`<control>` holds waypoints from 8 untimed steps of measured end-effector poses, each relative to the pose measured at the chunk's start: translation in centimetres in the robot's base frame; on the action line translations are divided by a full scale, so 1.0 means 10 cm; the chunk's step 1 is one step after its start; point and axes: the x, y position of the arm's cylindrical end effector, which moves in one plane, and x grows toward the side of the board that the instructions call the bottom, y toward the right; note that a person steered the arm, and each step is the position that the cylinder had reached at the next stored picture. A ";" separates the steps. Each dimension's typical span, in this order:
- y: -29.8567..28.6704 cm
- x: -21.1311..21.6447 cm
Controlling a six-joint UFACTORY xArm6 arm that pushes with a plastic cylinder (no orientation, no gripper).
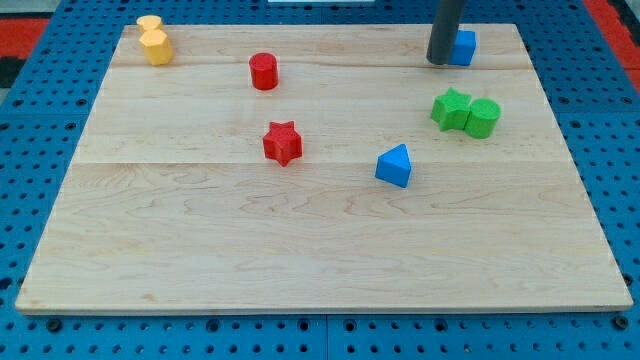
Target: Move blue triangle closer to the blue cube
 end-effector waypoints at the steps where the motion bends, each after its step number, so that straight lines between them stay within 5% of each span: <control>1: 0.19 -0.04; 6: -0.44 0.56; 8: -0.67 1.11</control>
